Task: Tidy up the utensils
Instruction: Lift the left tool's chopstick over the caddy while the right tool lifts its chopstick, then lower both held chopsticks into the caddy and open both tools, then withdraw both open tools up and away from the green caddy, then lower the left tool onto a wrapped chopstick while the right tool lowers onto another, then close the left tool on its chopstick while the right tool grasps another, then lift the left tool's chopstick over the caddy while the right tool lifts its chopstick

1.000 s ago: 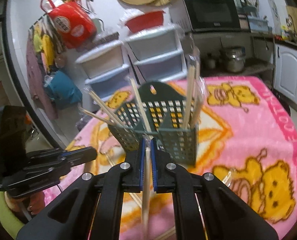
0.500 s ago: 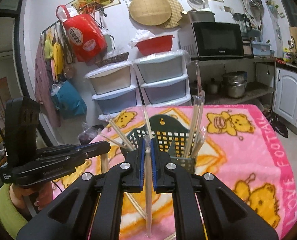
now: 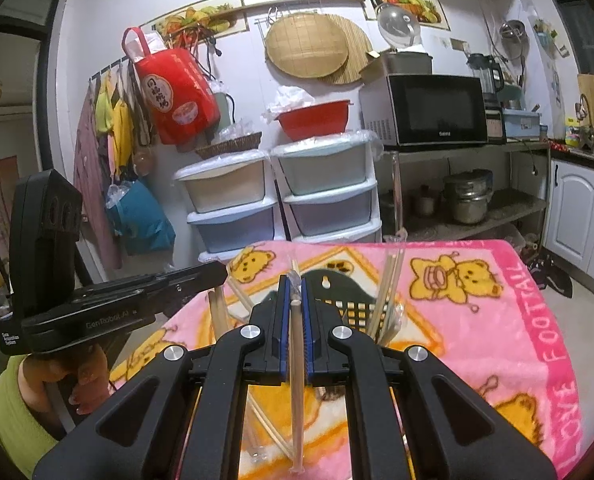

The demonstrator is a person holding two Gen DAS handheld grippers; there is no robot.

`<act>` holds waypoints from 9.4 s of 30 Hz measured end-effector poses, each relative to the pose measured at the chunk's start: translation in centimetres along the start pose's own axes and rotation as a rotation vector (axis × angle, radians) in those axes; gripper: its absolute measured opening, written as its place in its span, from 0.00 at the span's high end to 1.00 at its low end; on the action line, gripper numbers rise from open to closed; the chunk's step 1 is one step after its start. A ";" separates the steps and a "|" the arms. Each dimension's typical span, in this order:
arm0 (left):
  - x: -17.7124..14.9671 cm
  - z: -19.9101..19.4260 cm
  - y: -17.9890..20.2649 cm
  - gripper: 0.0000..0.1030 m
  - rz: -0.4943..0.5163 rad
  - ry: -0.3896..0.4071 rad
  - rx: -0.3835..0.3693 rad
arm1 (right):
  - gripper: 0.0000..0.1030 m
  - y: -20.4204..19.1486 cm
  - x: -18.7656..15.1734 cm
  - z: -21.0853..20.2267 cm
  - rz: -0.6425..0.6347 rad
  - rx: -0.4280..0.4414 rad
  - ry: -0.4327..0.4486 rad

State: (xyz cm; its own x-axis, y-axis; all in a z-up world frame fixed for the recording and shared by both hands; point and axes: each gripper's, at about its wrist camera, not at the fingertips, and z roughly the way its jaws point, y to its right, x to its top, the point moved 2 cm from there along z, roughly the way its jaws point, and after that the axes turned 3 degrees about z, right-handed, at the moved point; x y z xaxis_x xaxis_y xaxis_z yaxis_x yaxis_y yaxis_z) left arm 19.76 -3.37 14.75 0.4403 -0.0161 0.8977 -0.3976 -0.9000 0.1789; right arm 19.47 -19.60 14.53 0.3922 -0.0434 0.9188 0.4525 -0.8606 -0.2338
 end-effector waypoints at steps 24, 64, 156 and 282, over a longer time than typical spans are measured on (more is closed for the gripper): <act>8.1 -1.7 0.3 0.97 -0.007 0.181 0.032 | 0.94 -0.5 6.4 -1.1 -0.069 -0.031 0.154; 6.3 6.6 -1.0 0.97 0.051 0.260 0.186 | 0.94 3.7 5.7 7.5 -0.068 -0.105 0.241; -7.4 2.4 -1.2 0.10 0.017 -0.100 0.108 | 0.39 7.5 -7.8 1.6 0.105 -0.195 -0.173; -0.6 2.4 0.0 1.00 0.093 -0.133 -0.155 | 0.96 2.2 0.6 0.1 -0.017 -0.050 -0.021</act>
State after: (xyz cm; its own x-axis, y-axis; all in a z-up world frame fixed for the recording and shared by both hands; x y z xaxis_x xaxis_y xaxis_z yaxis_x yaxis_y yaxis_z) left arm 21.44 -4.43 13.24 0.4945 -0.1626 0.8538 -0.5556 -0.8145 0.1666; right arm 20.79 -21.41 14.51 0.4021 -0.0184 0.9154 0.4189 -0.8853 -0.2019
